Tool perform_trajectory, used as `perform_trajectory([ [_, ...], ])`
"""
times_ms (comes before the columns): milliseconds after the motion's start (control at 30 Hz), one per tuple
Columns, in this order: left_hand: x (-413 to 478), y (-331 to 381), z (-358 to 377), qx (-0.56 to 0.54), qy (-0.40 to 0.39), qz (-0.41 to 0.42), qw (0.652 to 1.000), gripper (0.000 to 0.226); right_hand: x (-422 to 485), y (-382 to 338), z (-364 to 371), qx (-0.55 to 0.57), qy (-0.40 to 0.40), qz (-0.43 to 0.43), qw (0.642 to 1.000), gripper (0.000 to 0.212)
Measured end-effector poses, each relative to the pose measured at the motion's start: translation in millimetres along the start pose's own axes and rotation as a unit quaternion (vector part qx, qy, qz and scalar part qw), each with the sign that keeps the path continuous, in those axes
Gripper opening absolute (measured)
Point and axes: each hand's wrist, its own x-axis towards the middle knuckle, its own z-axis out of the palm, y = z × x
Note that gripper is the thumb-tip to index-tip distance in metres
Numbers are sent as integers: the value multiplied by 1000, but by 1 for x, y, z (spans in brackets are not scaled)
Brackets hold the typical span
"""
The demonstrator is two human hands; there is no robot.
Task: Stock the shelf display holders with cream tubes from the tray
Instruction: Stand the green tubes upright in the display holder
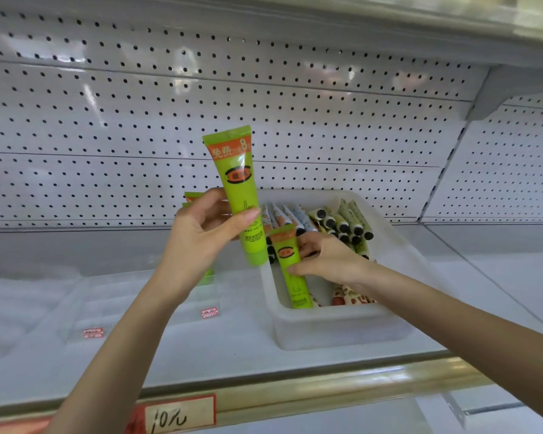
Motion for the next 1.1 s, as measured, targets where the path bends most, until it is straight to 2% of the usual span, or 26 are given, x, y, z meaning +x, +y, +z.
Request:
perform_trajectory([
  [167, -10, 10, -12, 14, 38, 9, 999, 23, -8, -9, -2, 79, 29, -66, 994, 29],
  [367, -38, 30, -38, 26, 114, 40, 992, 19, -12, -28, -6, 185, 75, -130, 971, 21],
  [633, -72, 26, -86, 47, 181, 2, 982, 18, -8, -68, -13, 217, 160, -204, 941, 12],
  [733, -80, 19, -107, 57, 183, -29, 981, 21, -6, -85, -3, 228, 172, -221, 932, 4],
  [933, -86, 11, -153, 56, 147, -87, 984, 26, 0, -112, 40, 213, 165, -231, 935, 5],
  [1100, -86, -1, -179, 61, 93, -139, 984, 28, -1, -118, 81, 154, 110, -208, 960, 23],
])
